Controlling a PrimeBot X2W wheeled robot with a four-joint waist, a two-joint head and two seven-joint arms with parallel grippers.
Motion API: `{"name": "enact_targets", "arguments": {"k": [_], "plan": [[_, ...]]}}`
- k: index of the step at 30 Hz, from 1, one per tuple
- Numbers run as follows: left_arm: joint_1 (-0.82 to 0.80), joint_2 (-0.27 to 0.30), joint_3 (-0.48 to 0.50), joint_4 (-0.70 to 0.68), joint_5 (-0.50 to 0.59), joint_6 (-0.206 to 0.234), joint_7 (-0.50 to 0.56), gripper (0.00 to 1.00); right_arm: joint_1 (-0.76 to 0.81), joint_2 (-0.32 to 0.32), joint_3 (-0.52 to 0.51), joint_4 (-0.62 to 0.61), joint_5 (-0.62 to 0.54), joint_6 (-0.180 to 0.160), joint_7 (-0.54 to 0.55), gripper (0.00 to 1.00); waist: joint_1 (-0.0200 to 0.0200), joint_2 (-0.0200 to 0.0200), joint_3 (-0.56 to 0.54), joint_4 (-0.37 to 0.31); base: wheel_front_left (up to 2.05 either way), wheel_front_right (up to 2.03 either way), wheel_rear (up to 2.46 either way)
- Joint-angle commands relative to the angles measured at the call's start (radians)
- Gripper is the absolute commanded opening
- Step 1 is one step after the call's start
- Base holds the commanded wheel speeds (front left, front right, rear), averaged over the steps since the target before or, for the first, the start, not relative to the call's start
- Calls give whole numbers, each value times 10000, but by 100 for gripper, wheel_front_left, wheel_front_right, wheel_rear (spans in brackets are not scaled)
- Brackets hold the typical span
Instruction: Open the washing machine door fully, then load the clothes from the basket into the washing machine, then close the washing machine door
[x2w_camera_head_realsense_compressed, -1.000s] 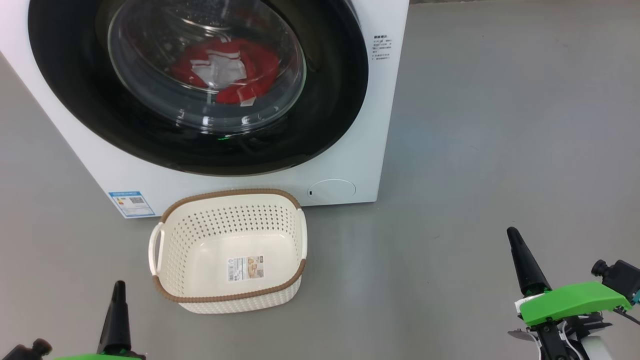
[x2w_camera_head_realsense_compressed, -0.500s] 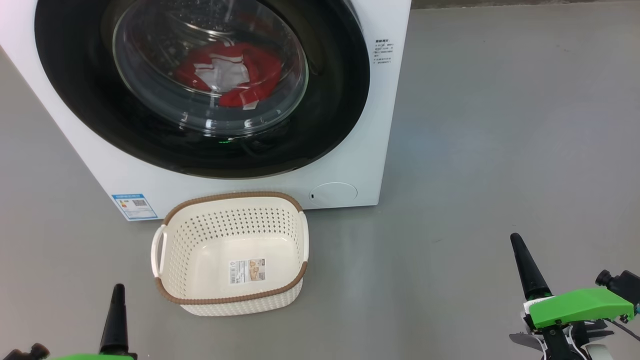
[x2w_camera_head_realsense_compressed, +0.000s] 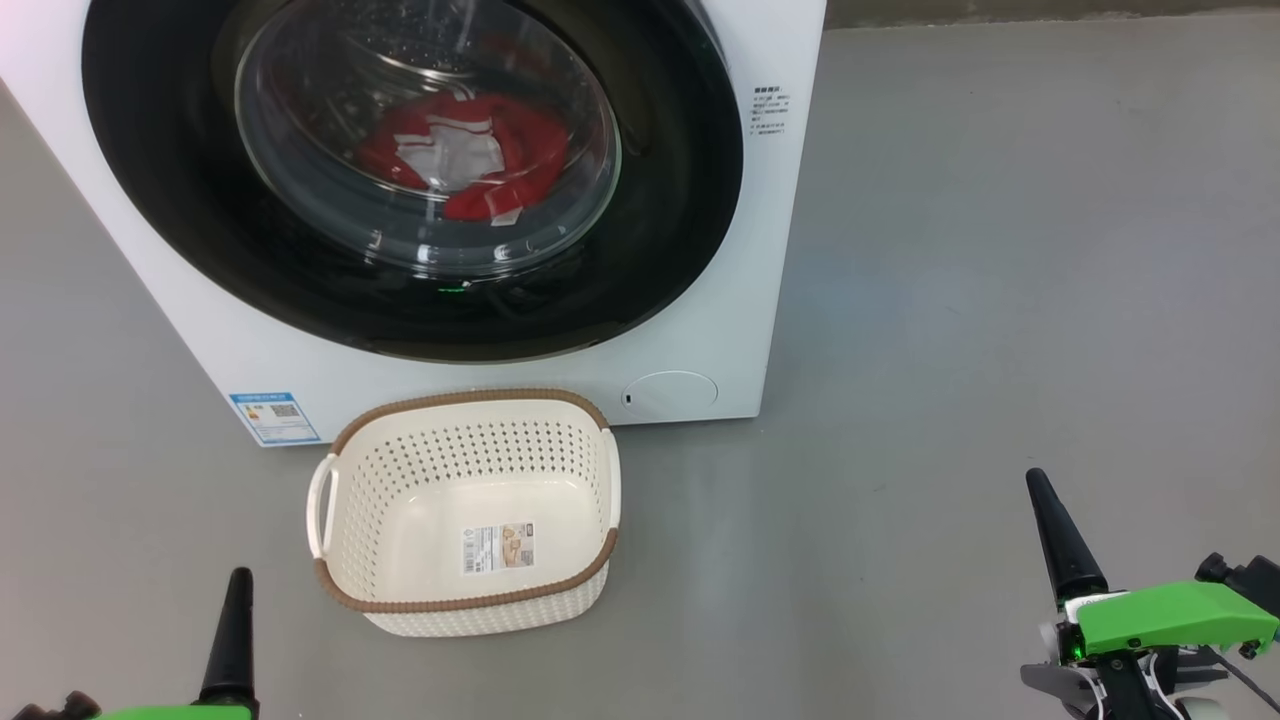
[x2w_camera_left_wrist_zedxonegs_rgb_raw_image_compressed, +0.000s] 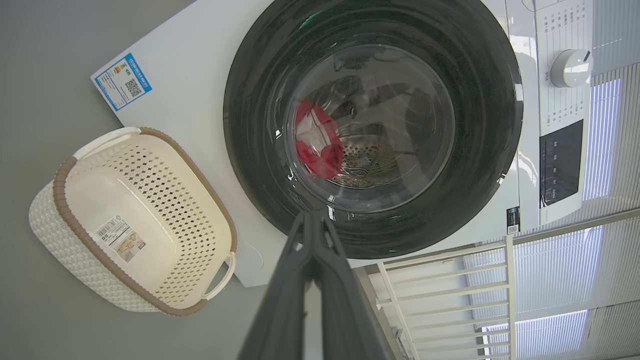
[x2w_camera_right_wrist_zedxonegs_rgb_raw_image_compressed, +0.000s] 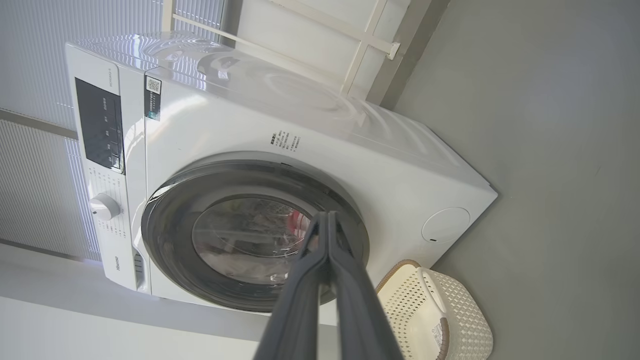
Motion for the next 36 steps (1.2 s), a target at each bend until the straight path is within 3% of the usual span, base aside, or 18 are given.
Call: {"name": "enact_targets", "arguments": {"k": [1,28,36], "plan": [[-466,136,302,-167,-239,-25,67,0,43,-24,82,-307,288,-7,75,0,-1,-1,-8,4,0,0,0],[-725,53,559,237,-2906,-33,874,0,302,407,-542,-406,2732,-13,890,0,-1,-1,-212,87,0,0,0],[-727,37,581,237,-2887,-33,892,0,300,415,-554,-405,2722,-13,900,0,-1,-1,-212,87,0,0,0]]}}
